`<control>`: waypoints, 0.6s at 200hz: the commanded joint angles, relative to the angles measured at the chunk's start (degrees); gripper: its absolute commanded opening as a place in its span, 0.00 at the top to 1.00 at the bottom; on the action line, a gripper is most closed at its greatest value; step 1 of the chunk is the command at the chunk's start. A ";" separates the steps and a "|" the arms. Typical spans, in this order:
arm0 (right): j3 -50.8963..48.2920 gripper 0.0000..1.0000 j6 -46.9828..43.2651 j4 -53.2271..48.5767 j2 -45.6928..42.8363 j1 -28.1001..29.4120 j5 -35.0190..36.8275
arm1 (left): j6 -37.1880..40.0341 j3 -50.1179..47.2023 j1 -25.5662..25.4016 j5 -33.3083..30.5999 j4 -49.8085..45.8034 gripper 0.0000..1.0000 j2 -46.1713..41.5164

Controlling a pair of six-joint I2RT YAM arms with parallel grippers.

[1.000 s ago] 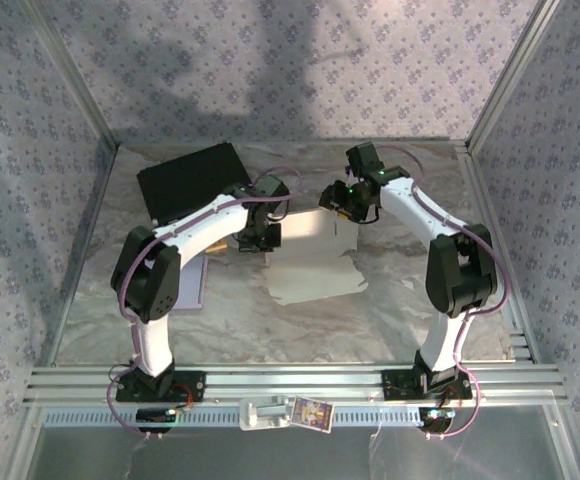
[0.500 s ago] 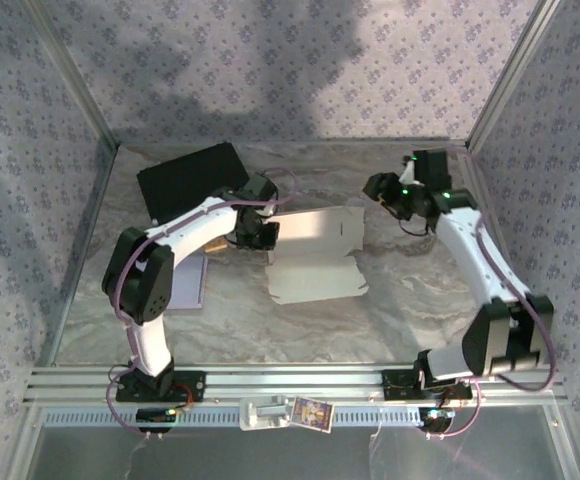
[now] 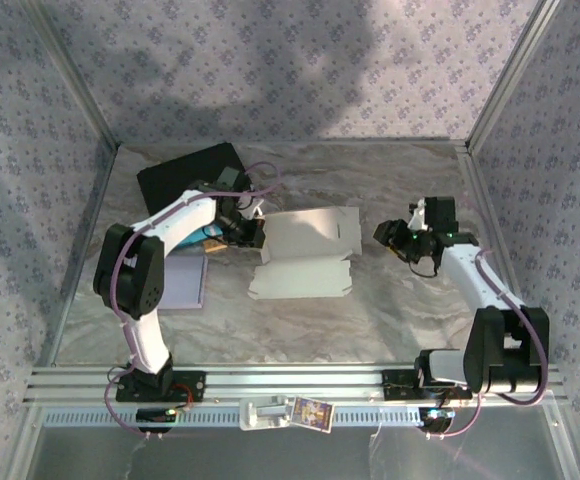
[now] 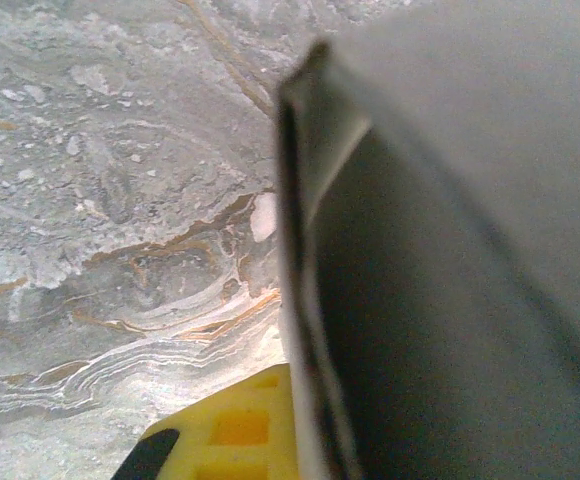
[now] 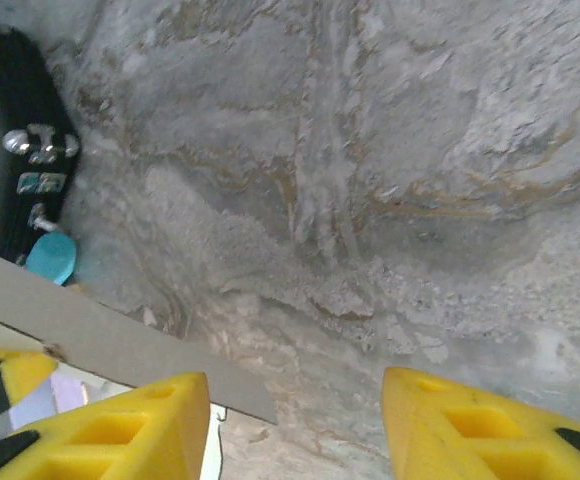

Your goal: Fold the paper box

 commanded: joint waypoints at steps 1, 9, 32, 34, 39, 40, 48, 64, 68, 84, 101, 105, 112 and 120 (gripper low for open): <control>-1.44 0.54 -3.44 9.51 -0.66 -0.58 -10.97 | 3.79 1.47 0.87 4.86 -1.77 1.00 2.10; -1.10 0.57 -4.72 10.59 0.58 -0.39 -13.86 | 4.09 1.72 0.99 5.04 -1.91 1.00 2.63; 0.61 0.60 -8.31 11.11 3.21 -0.37 -19.67 | 4.60 2.01 1.51 5.14 -2.20 1.00 3.64; 0.76 0.60 -8.47 11.03 3.31 -0.34 -19.82 | 4.63 2.01 1.57 5.20 -2.21 1.00 3.66; 1.22 0.60 -8.89 10.80 3.64 -0.22 -20.09 | 4.70 2.01 1.74 5.45 -2.21 1.00 3.75; 1.34 0.60 -8.97 10.77 3.67 -0.17 -20.17 | 4.72 1.97 1.77 5.47 -2.24 1.00 3.80; 2.15 0.60 -10.09 9.82 4.18 0.24 -19.98 | 4.81 1.81 2.04 6.10 -2.09 1.00 3.93; 3.47 0.61 -12.95 6.74 5.47 1.02 -17.27 | 4.89 1.36 2.40 6.79 -1.55 1.00 3.85; 3.39 0.61 -13.07 6.80 5.76 0.97 -16.88 | 4.96 1.33 2.41 6.81 -1.53 1.00 3.85; 2.43 0.63 -11.67 8.97 6.09 0.16 -15.79 | 5.32 1.40 2.50 7.20 -2.02 1.00 4.32; 1.78 0.66 -10.12 11.43 5.84 -0.82 -15.39 | 5.60 1.38 2.49 7.24 -2.20 1.00 4.54; 1.81 0.67 -9.97 11.77 5.97 -0.98 -15.62 | 5.65 1.32 2.49 7.25 -2.19 1.00 4.55; 2.41 0.67 -10.42 11.52 6.43 -0.84 -15.76 | 5.69 1.16 2.49 7.26 -2.15 1.00 4.54; 3.65 0.68 -11.98 9.38 7.51 -0.25 -15.57 | 5.69 0.98 2.49 7.33 -2.09 1.00 4.54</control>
